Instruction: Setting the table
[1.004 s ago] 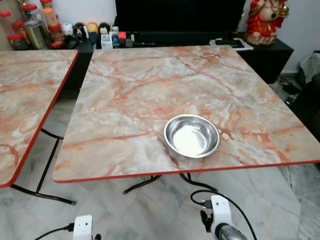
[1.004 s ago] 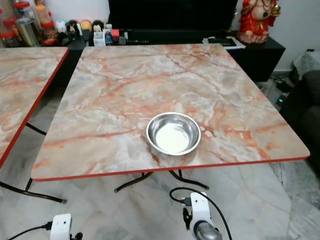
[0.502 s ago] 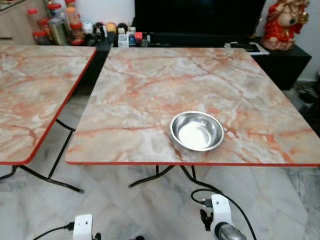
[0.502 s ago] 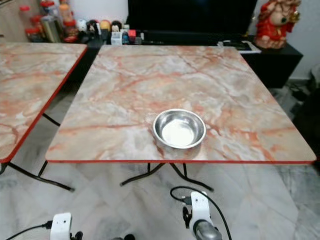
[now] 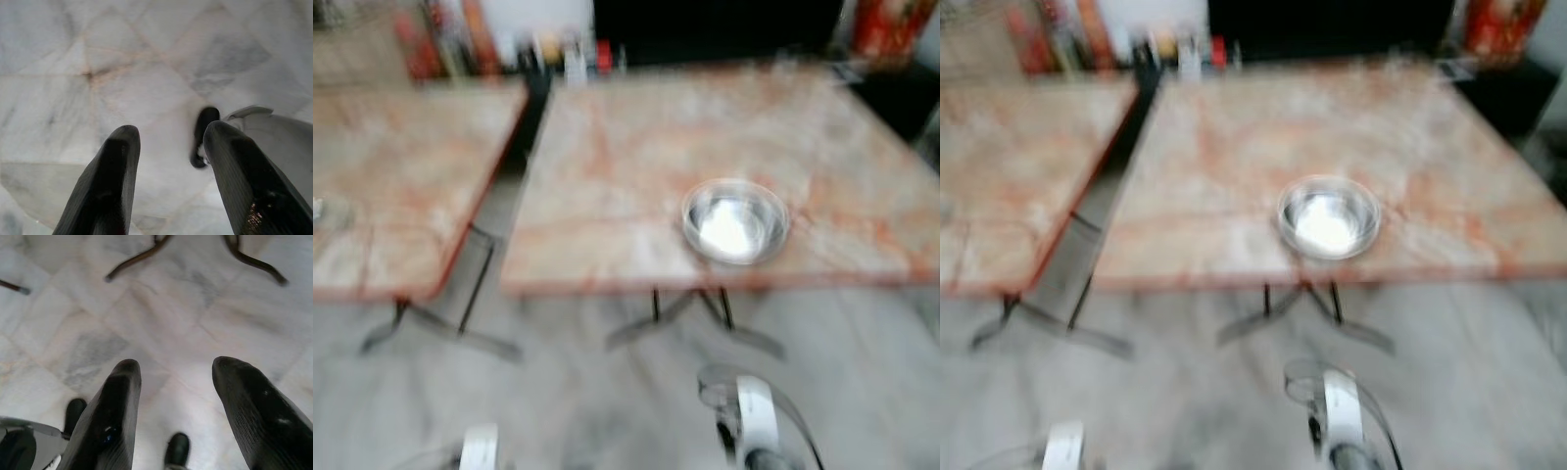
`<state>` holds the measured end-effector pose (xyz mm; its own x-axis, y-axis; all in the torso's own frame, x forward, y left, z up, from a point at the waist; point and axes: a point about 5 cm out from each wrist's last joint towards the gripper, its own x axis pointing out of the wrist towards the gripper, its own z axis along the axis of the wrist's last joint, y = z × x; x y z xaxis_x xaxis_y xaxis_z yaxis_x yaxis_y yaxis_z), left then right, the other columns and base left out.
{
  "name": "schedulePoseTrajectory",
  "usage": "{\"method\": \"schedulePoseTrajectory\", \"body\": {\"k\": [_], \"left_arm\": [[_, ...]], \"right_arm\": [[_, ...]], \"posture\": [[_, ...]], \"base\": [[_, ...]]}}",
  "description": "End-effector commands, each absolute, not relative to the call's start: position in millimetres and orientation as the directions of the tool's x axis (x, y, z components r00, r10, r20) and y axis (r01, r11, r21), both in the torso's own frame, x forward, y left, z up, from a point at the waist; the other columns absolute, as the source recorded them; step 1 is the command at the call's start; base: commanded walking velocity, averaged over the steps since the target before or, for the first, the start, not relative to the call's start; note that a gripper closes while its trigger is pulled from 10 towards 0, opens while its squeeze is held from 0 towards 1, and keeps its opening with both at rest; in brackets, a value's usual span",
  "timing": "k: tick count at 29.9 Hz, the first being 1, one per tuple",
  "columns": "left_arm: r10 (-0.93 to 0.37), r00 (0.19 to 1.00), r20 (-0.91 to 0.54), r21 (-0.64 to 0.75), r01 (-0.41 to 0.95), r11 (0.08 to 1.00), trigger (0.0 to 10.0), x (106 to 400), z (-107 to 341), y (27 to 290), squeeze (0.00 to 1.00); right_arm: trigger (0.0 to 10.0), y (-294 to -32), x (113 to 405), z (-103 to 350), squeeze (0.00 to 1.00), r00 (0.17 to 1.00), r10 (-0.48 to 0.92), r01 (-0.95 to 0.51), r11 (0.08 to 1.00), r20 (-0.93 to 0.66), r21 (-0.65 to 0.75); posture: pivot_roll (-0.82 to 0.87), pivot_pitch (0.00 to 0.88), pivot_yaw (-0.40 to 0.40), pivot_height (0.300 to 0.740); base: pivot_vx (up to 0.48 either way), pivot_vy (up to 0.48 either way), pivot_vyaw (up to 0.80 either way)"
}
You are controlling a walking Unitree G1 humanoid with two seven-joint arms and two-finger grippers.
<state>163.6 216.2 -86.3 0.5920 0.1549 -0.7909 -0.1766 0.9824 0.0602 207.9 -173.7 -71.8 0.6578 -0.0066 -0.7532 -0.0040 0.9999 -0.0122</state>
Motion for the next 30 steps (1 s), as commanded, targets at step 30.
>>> {"method": "schedulePoseTrajectory", "body": {"k": [30], "left_arm": [[0.164, 0.6, -0.783, 0.077, -0.169, 0.983, 10.0, 166.8, -83.9, 220.7, 0.0]], "right_arm": [[10.0, -166.0, 208.5, -72.2, 0.0, 0.652, 0.025, -0.044, 0.999, -0.758, -0.005]], "posture": [[0.11, 0.051, -0.001, 0.74]], "base": [[0.0, 0.48, 0.04]]}}
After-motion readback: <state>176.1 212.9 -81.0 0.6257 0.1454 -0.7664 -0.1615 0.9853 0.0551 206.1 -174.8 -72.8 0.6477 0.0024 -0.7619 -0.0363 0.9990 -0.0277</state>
